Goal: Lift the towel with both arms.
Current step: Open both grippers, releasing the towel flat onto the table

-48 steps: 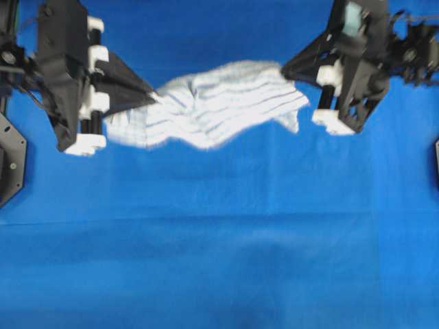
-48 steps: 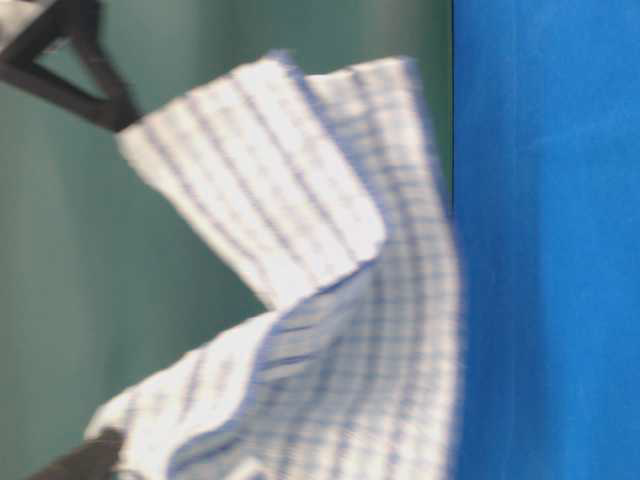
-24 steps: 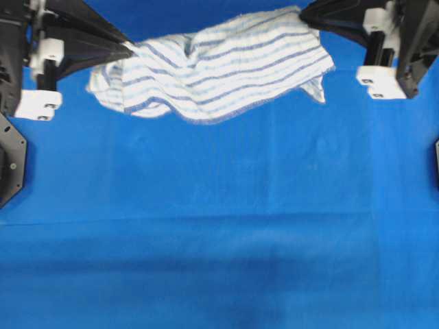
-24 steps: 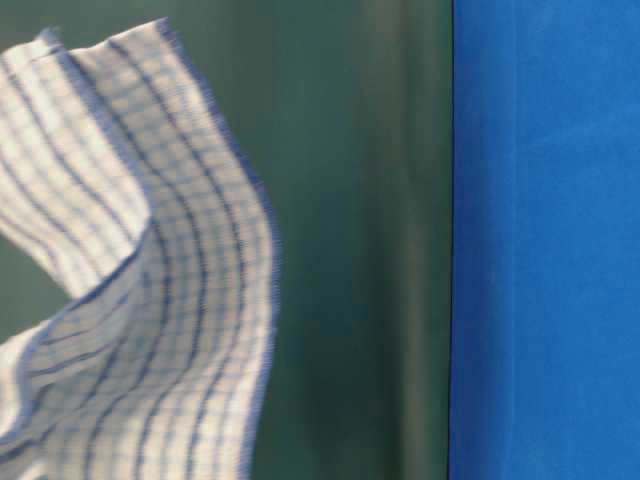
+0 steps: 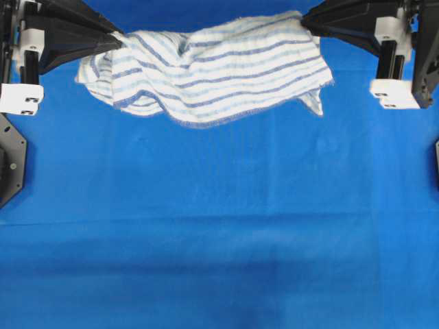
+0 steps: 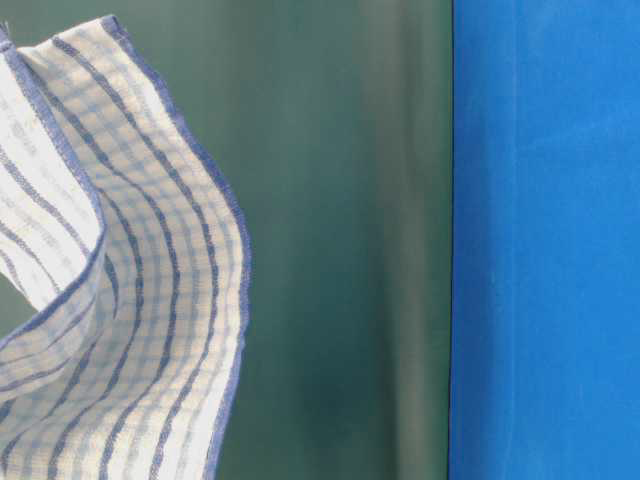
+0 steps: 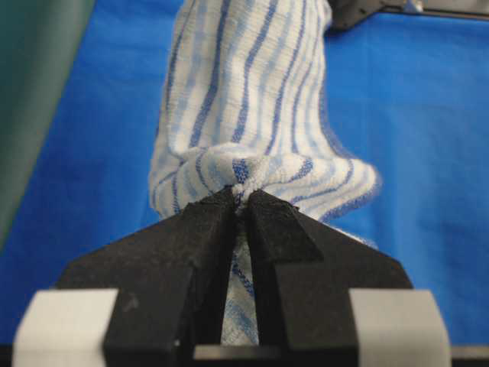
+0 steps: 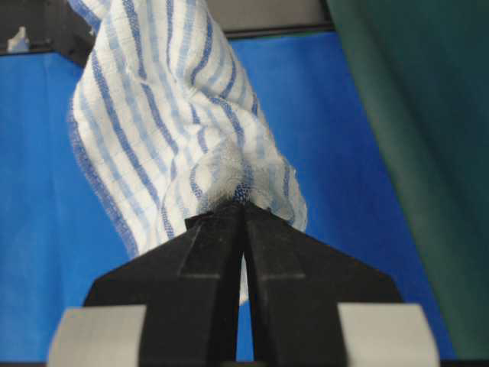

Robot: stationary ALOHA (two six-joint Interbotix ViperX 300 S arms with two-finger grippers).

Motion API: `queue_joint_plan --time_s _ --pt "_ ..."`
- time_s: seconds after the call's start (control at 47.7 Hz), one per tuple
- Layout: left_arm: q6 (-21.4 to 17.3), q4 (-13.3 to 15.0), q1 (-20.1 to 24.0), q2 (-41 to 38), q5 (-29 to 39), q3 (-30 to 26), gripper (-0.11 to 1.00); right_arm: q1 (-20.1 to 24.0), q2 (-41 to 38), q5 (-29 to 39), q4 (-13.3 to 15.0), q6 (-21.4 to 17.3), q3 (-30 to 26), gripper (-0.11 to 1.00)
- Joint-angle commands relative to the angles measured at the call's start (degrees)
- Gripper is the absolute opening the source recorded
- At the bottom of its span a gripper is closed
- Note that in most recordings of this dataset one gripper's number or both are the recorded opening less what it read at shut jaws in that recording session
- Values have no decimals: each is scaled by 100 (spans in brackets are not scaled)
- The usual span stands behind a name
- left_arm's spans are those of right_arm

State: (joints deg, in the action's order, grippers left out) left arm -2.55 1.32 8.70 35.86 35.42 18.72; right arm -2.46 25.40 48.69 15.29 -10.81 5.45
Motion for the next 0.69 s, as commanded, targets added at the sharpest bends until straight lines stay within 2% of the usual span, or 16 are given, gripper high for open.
queue_joint_plan --time_s 0.0,0.084,0.231,0.315,0.357,0.42,0.525,0.671 --pt "-9 -18 9 44 -62 -105 7 18 62 -62 9 26 -114 1" --pt "-9 -9 9 62 -105 -70 26 18 44 -53 18 -18 -114 3" --pt "-18 -9 9 88 -202 0 71 18 35 -35 97 -26 -105 47" --pt "-9 -9 9 132 -220 35 89 26 35 -44 149 -44 -114 66" --pt "-9 -9 9 167 -237 62 92 18 35 -35 158 -62 -105 68" --pt "0 -9 9 220 -299 114 91 18 35 -44 158 -88 -97 63" --pt "0 -9 9 281 -448 246 91 18 35 -70 149 -114 -9 64" --pt "-9 -9 9 343 -826 677 91 18 35 -246 149 -167 316 64"
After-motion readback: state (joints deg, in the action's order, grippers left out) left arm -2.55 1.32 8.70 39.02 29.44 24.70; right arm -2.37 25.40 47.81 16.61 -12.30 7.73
